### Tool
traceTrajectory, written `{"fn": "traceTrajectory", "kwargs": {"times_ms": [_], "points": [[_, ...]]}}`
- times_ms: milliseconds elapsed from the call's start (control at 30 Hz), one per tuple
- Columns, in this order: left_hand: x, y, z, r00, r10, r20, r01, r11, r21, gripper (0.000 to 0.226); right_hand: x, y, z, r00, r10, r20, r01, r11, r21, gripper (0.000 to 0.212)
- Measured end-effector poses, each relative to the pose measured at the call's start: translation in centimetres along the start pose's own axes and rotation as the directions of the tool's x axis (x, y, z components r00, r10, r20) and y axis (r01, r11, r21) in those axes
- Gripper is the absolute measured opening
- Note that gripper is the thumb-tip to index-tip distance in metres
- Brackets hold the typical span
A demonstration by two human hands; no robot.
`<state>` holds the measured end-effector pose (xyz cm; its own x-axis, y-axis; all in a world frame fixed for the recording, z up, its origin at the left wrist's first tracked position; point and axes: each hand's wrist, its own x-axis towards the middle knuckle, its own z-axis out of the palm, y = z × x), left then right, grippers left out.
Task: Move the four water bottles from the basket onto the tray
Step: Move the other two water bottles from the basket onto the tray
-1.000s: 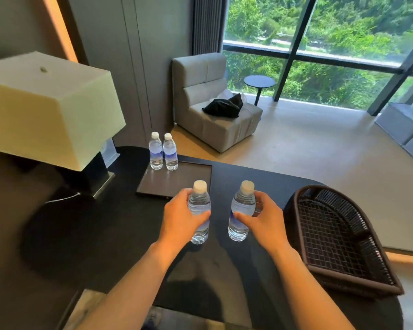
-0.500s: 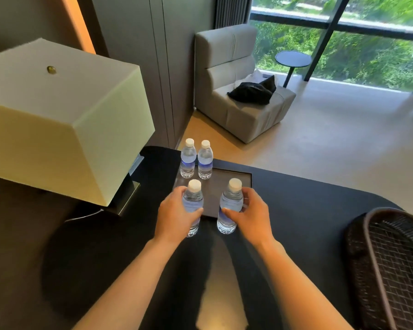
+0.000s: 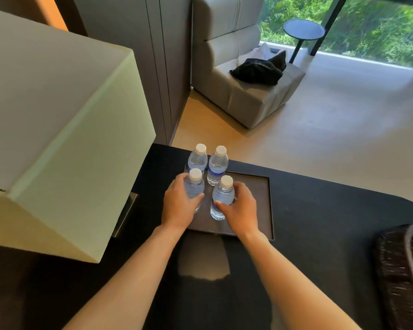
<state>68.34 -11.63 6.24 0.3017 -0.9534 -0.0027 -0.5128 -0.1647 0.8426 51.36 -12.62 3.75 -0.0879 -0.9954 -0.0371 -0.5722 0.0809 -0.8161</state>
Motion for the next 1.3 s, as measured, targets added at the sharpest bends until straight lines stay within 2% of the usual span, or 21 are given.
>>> {"fn": "traceTrajectory", "kwargs": {"times_ms": [333, 567, 1300], "points": [[2.4, -2.5, 1.6, 1.000, -0.003, 0.008, 0.003, 1.000, -0.006, 0.066, 3.0, 0.5, 2.4, 0.997, 0.062, -0.041, -0.061, 0.997, 0.044, 0.062], [3.8, -2.8, 1.7, 0.999, 0.046, 0.020, -0.046, 0.999, -0.005, 0.064, 4.0, 0.3, 3.0, 0.998, 0.039, -0.047, -0.036, 0.998, 0.053, 0.062], [4.7, -3.2, 2.1, 0.997, 0.059, 0.041, -0.059, 0.998, -0.008, 0.067, 4.1, -0.1, 4.0, 0.997, 0.026, -0.075, -0.023, 0.999, 0.046, 0.067]]}}
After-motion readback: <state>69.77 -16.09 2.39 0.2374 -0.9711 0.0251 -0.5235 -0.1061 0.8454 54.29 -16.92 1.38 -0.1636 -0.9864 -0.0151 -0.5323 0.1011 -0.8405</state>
